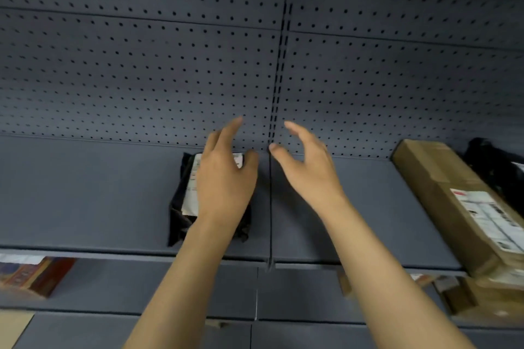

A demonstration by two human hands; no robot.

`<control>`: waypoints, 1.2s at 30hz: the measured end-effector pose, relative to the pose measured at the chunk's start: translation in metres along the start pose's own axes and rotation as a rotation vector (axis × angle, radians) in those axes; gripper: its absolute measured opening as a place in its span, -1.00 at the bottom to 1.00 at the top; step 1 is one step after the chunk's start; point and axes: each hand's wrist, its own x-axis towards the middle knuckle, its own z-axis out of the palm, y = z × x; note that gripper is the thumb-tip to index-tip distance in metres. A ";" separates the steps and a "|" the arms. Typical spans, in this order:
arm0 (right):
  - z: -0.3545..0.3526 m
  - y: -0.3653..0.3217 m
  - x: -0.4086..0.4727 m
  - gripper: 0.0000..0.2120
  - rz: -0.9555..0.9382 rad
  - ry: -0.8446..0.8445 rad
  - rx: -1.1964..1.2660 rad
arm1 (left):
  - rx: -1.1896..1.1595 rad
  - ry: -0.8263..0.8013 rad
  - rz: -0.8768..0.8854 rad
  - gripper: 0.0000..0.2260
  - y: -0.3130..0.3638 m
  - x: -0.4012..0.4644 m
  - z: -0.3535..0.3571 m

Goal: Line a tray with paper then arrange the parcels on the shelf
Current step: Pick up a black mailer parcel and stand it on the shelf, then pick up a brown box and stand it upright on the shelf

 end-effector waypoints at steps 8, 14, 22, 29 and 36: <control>-0.144 0.034 0.003 -0.58 -0.031 0.248 -0.029 | -0.330 -0.237 -0.023 -0.54 0.099 -0.015 0.094; -0.246 0.097 -0.006 -0.61 0.035 0.285 -0.058 | -0.399 -0.316 -0.104 -0.54 0.161 -0.048 0.177; -0.321 0.172 -0.012 -0.57 0.140 0.195 -0.059 | -0.408 -0.316 -0.199 -0.54 0.205 -0.081 0.262; -0.322 0.197 -0.018 -0.54 0.191 0.123 -0.083 | -0.313 -0.373 -0.279 -0.52 0.198 -0.093 0.298; -0.316 0.204 -0.026 -0.47 0.285 -0.034 -0.233 | -0.335 -0.486 -0.398 -0.74 0.183 -0.107 0.312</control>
